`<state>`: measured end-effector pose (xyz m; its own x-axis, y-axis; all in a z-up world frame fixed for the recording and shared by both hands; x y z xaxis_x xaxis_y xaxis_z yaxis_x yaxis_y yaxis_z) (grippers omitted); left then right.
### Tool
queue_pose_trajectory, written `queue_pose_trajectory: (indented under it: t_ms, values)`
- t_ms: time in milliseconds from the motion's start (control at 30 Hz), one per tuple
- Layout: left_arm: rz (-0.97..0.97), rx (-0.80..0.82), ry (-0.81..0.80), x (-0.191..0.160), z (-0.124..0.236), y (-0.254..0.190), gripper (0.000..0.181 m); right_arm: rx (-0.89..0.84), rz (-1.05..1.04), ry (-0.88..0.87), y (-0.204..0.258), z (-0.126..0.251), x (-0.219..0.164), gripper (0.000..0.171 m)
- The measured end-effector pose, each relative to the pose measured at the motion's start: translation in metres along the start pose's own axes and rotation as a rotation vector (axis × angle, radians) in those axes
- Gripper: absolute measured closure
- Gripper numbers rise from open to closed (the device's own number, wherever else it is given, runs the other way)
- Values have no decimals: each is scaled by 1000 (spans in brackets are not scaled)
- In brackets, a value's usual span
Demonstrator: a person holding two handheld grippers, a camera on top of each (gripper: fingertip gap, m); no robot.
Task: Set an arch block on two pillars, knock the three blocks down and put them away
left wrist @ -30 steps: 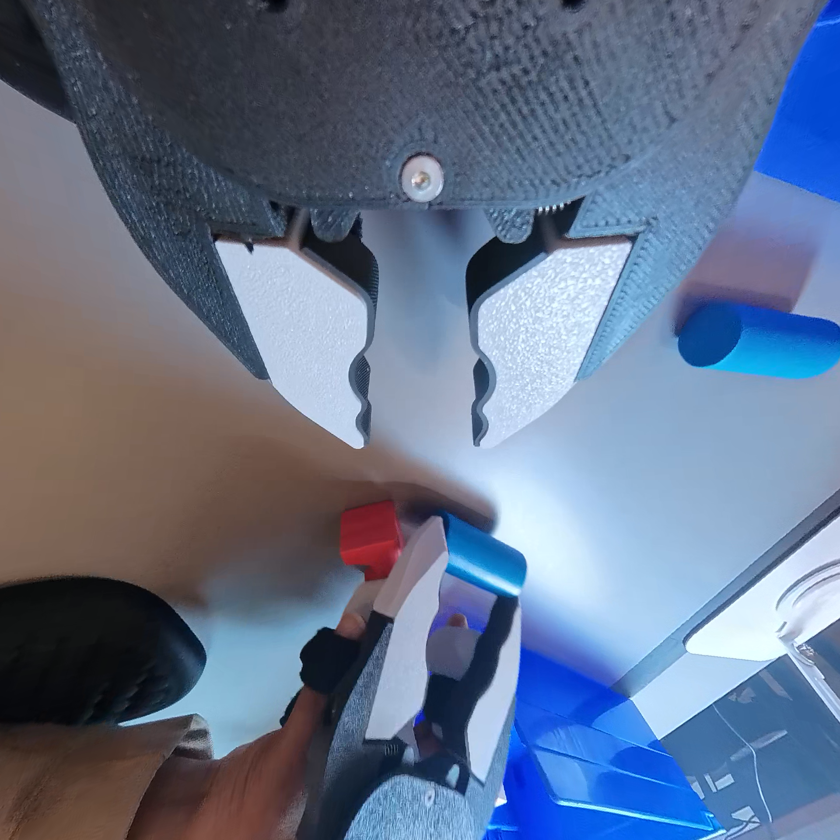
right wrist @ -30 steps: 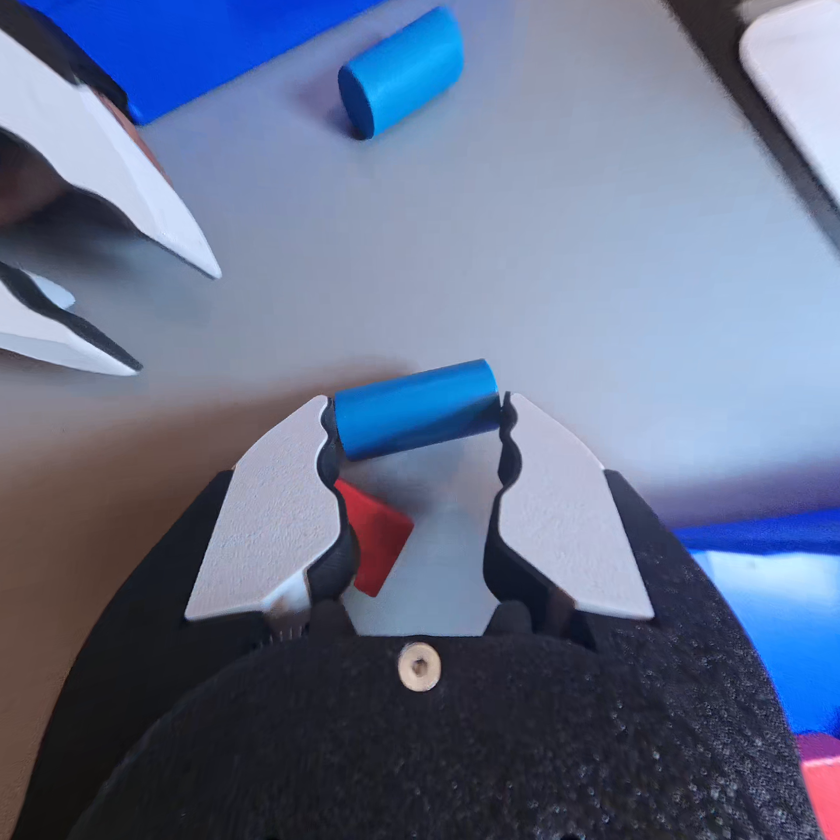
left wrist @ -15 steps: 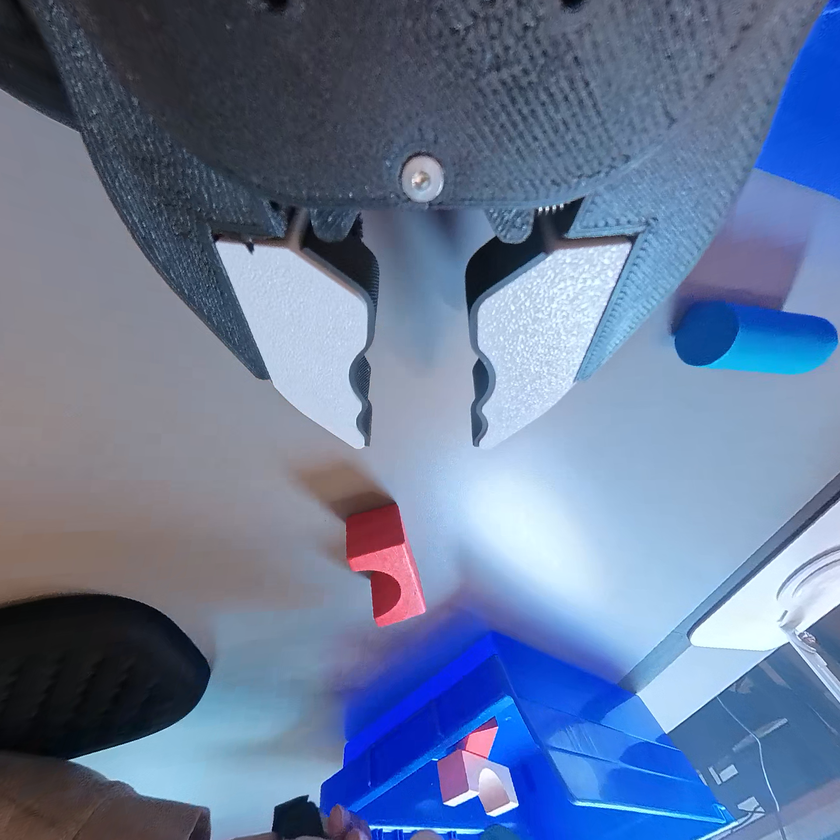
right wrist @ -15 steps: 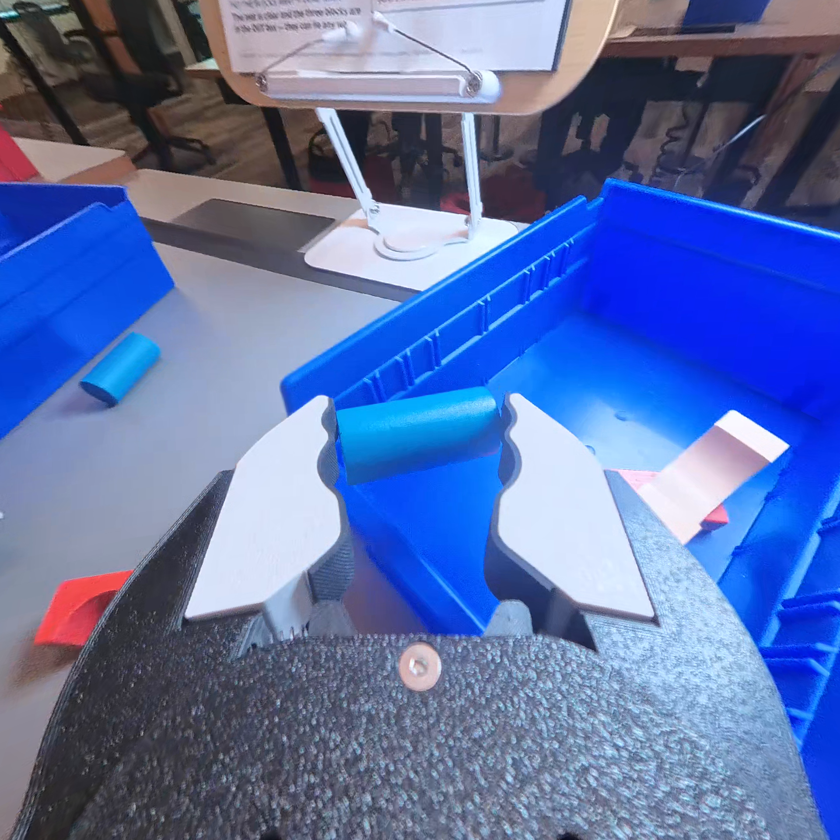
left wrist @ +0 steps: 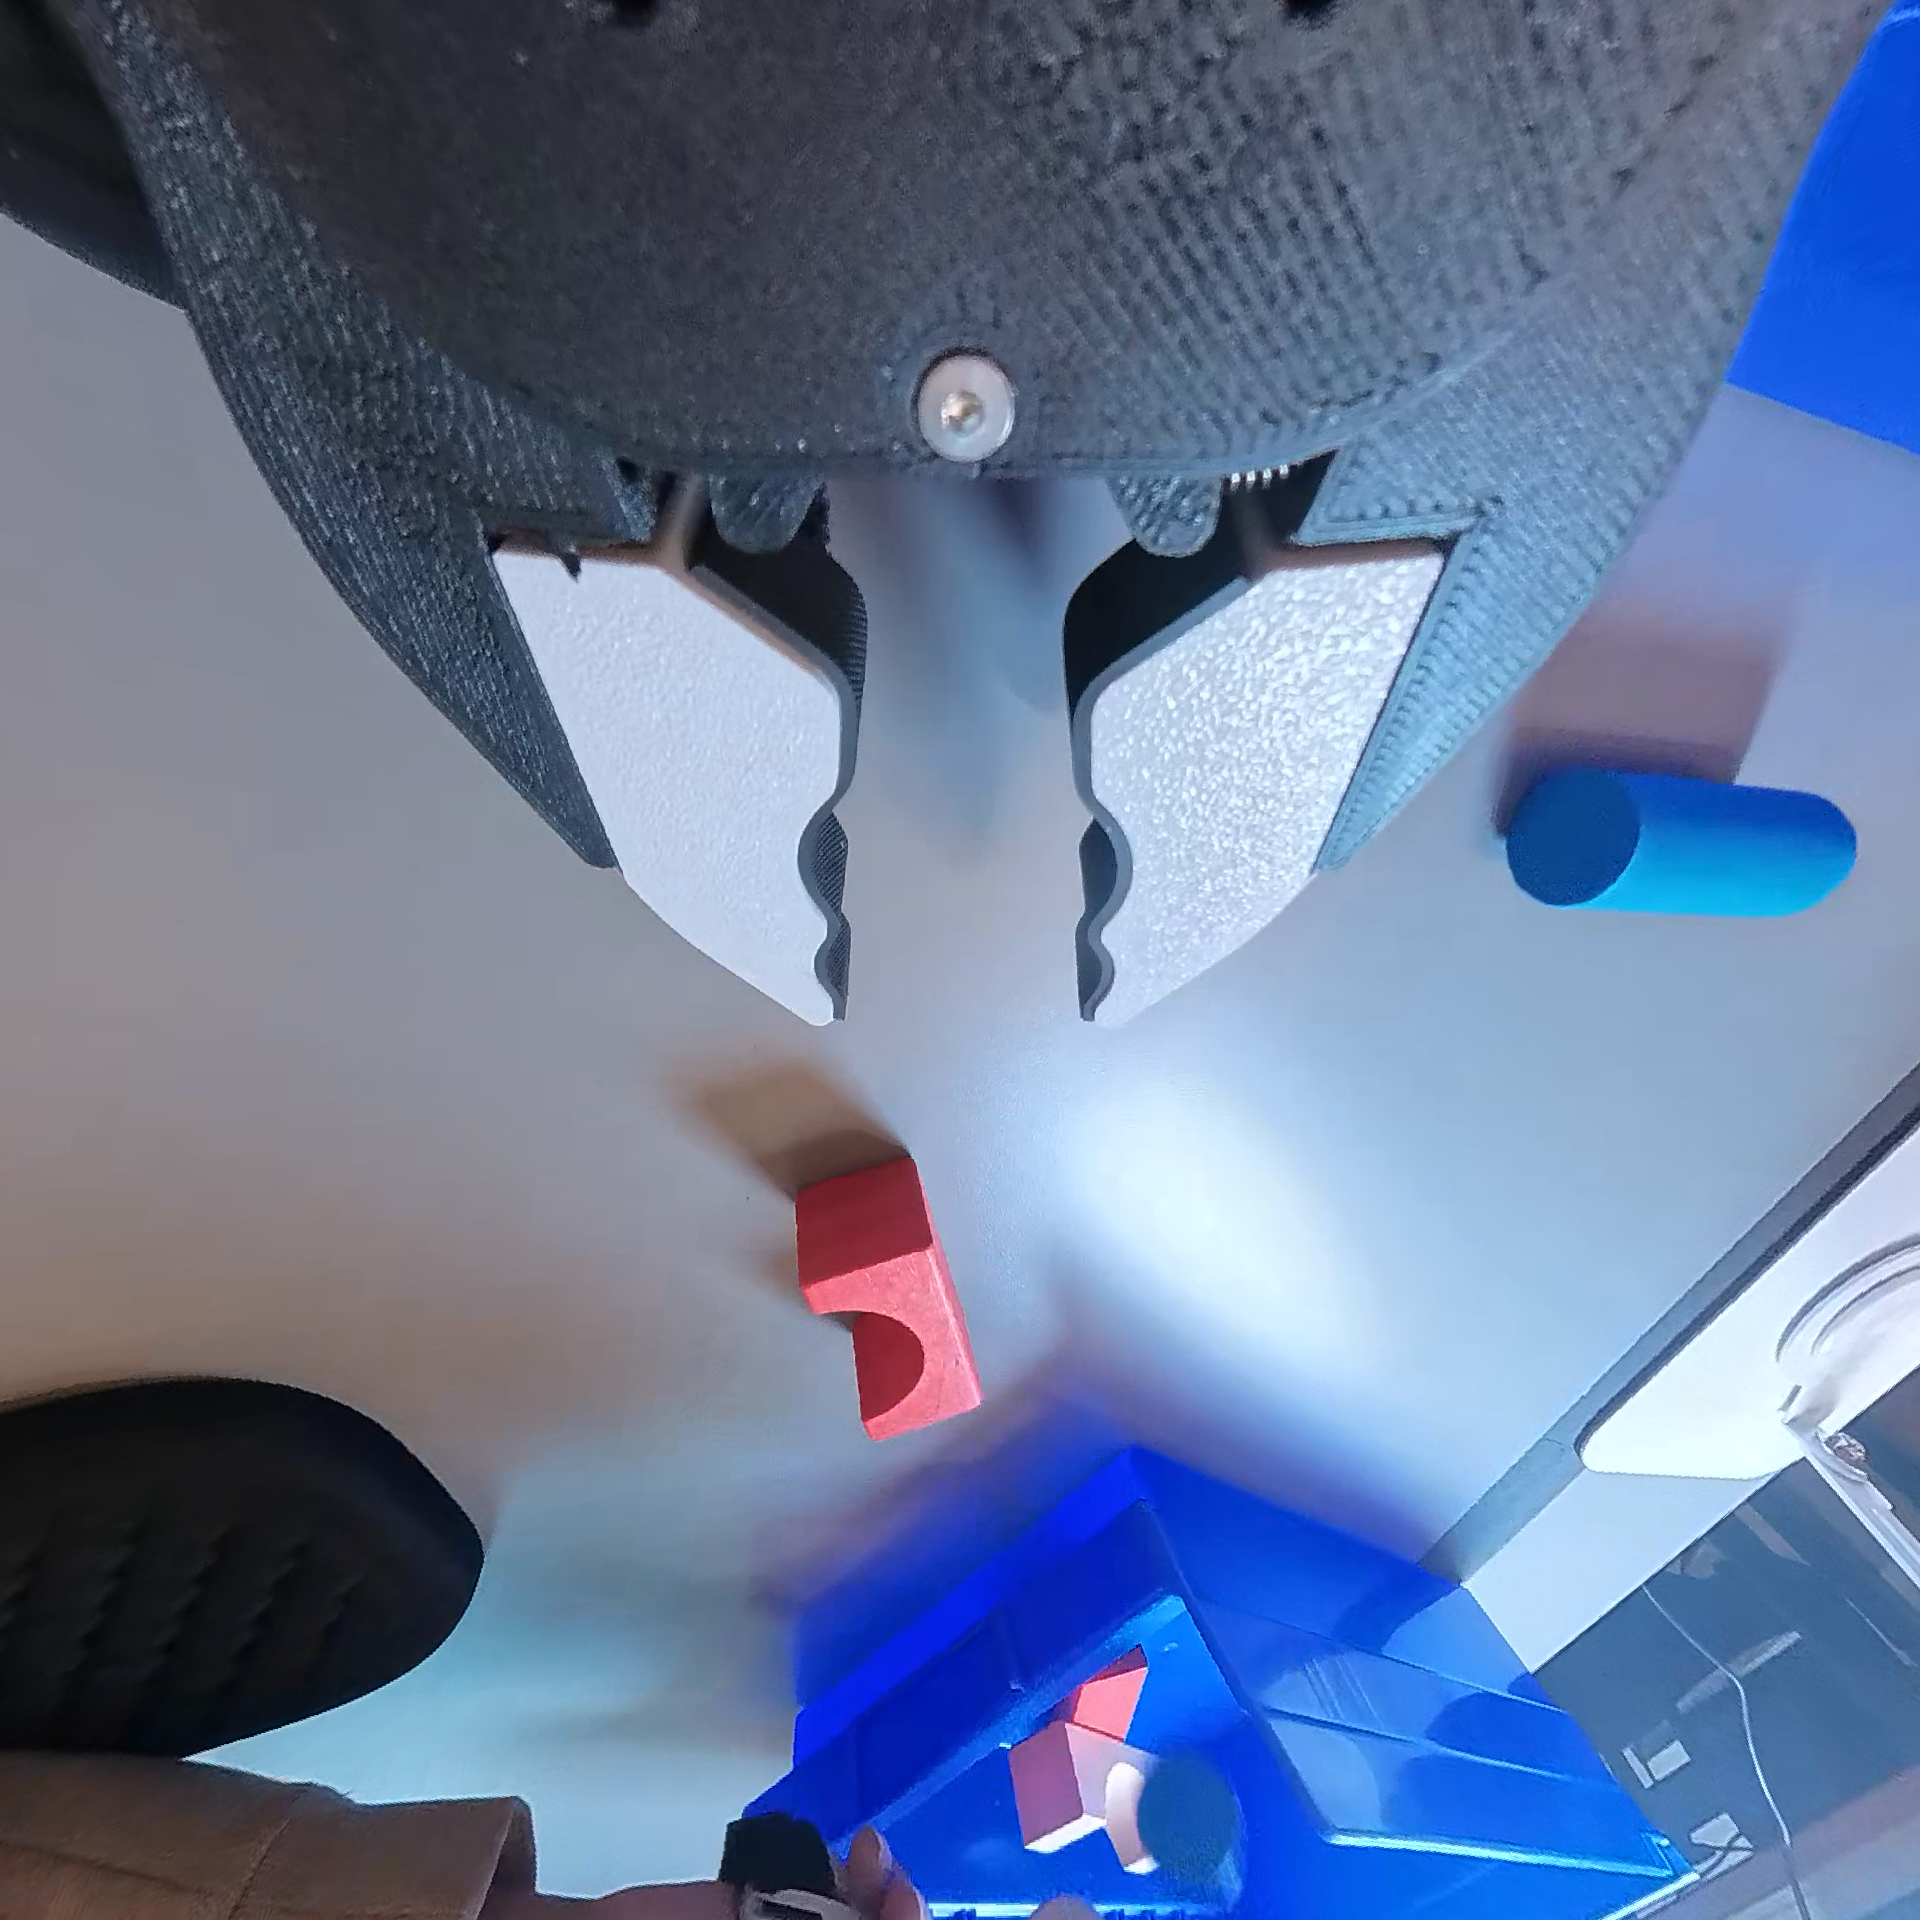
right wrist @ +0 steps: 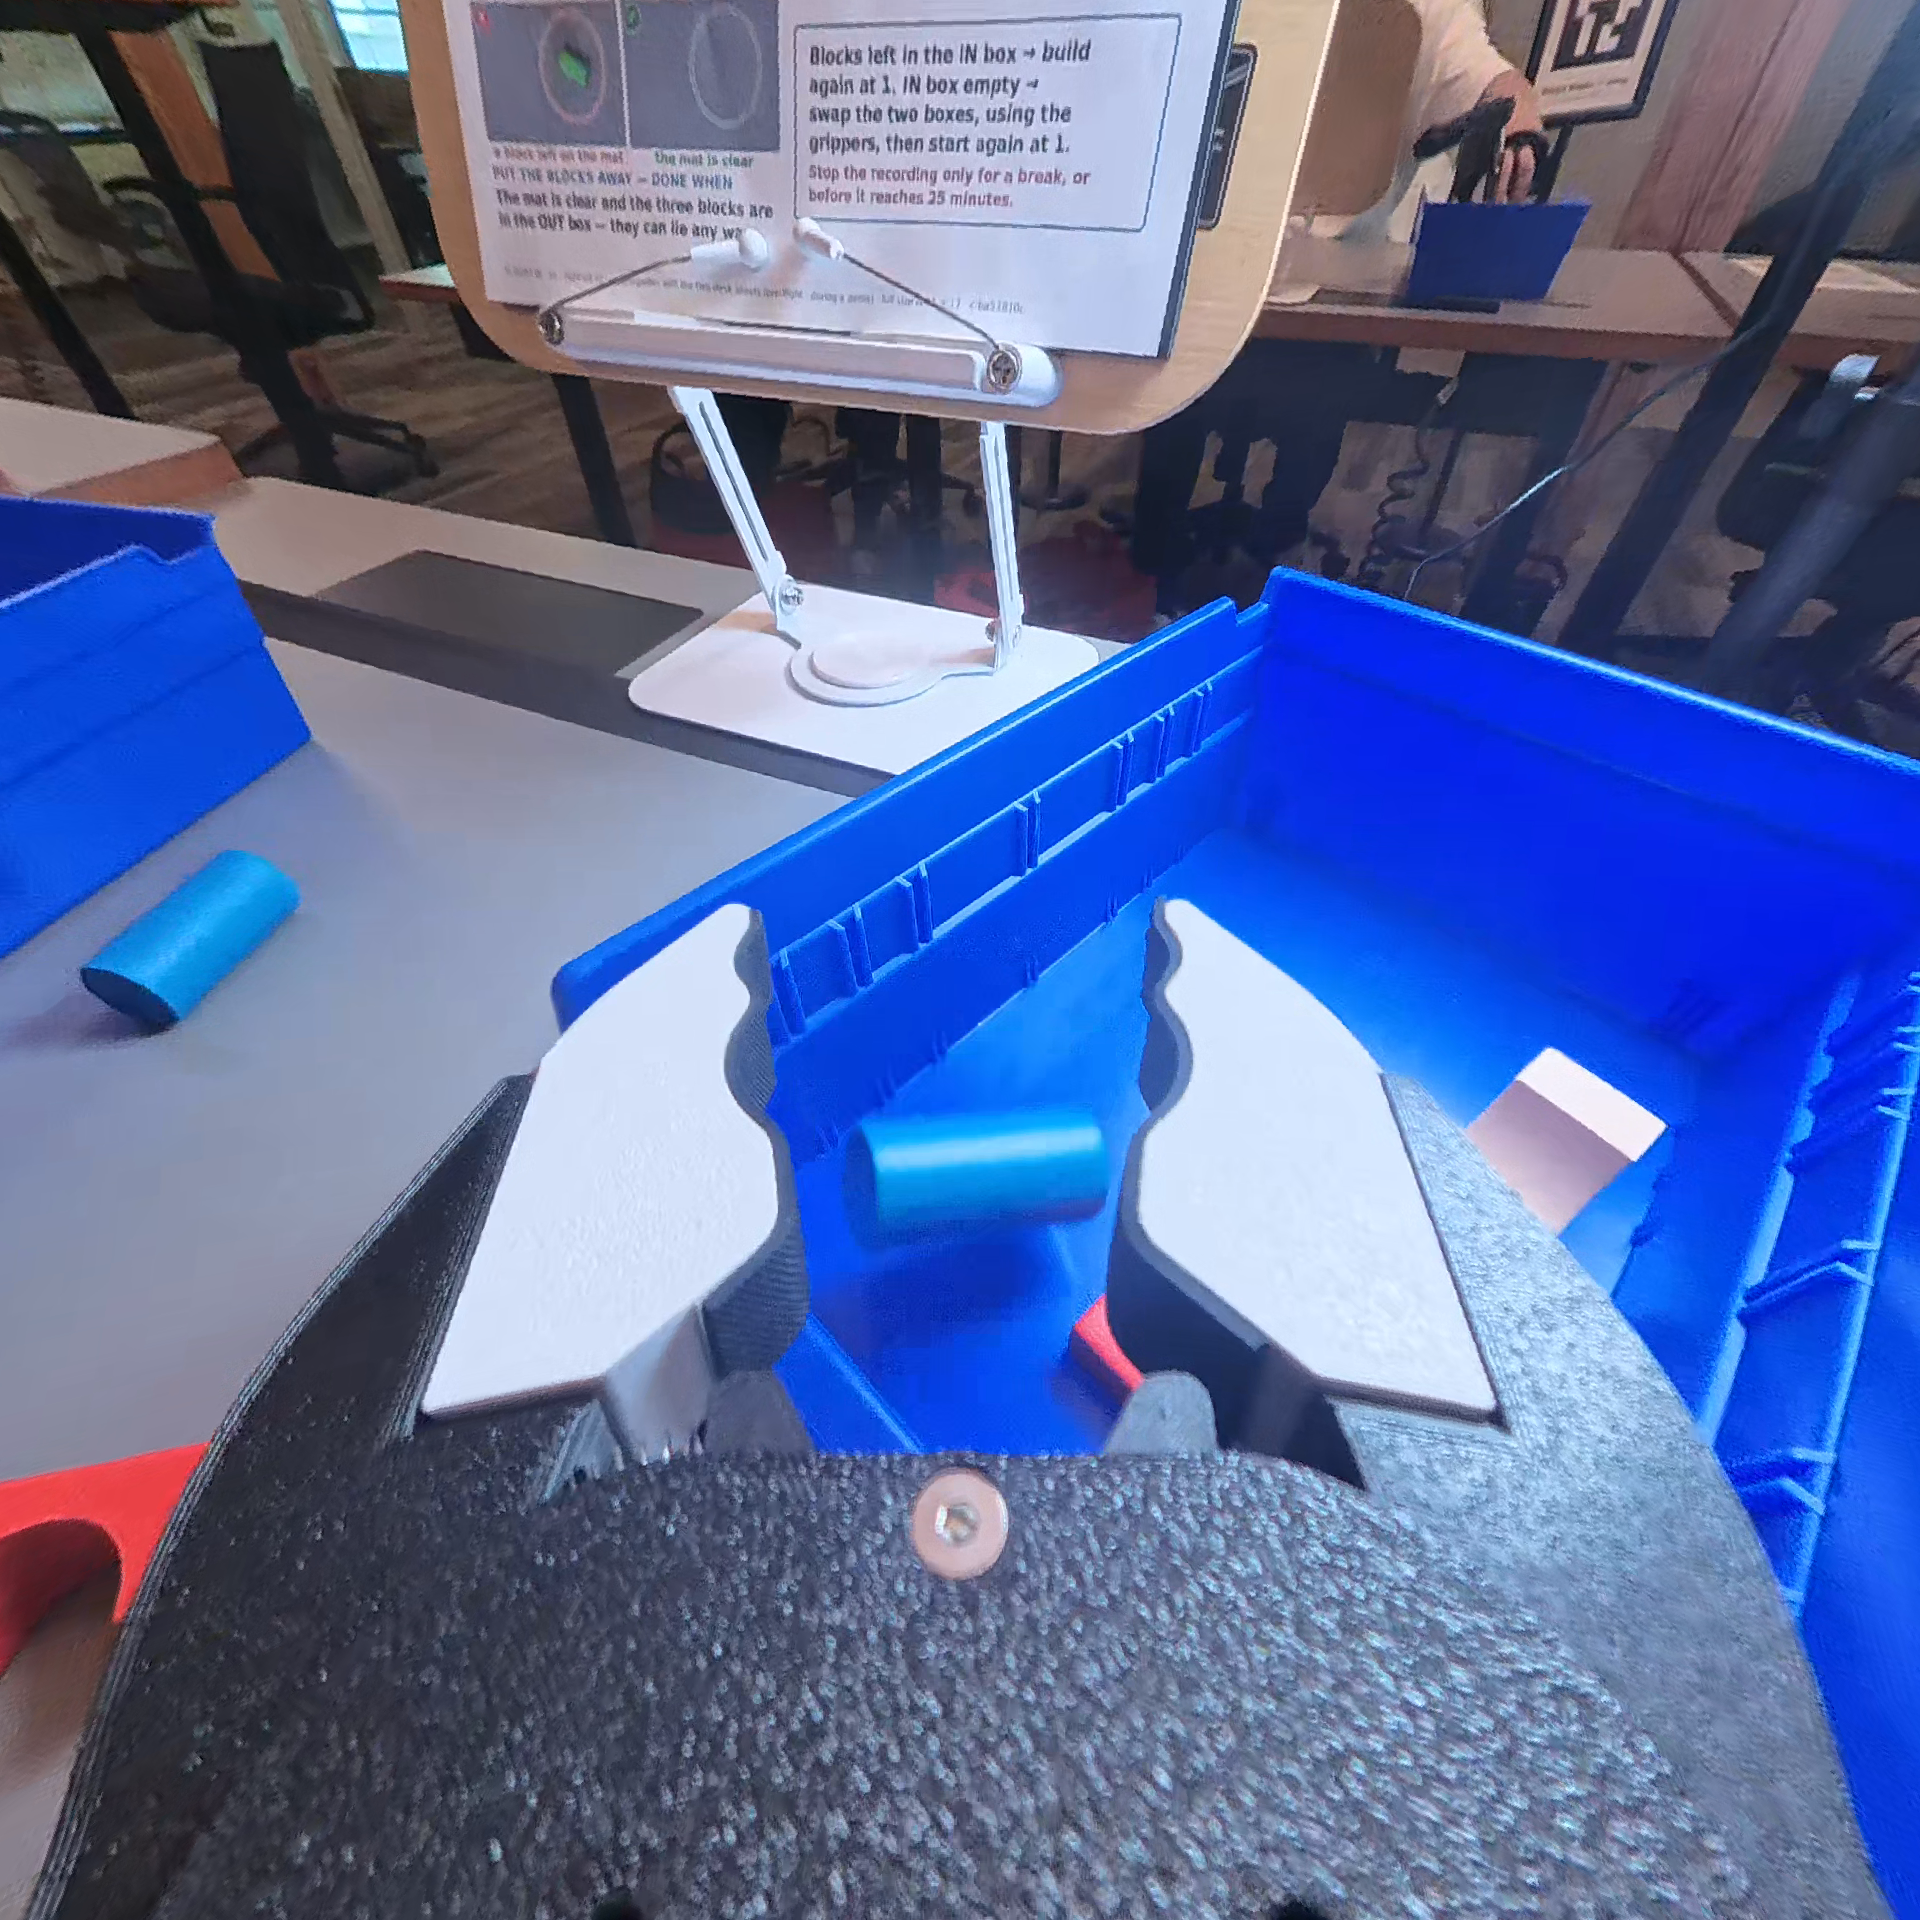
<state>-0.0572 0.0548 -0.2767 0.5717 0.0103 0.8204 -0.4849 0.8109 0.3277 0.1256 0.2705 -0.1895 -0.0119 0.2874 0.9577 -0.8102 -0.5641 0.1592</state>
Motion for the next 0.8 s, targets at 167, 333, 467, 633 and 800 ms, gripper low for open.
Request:
queue_pose_trajectory:
  t_ms: [167,333,467,633,800]
  values:
    - [0,0,0,0,0,0,139,105,10,-69,18,12,11,110]
    - [-1,0,1,0,0,0,139,448,152,67,87,28,-11,114]
    - [-3,-1,2,0,0,0,139,658,307,242,135,40,-54,114]
    - [-3,-3,2,0,0,-1,139,810,485,491,170,56,-114,114]
    - [-9,-4,5,-1,0,-1,139,682,696,561,159,46,-139,138]
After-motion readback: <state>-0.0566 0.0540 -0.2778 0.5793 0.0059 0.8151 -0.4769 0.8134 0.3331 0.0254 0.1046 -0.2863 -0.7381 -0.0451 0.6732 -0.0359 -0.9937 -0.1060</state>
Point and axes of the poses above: each gripper's, where its closed fingertips meet, z back along the fingers, x out of its top, y = z × x across the jaws, the point moved 1 cm from there along z, back along the fingers, and after that the axes turned 9 degrees about -z, right-handed, at the moved point
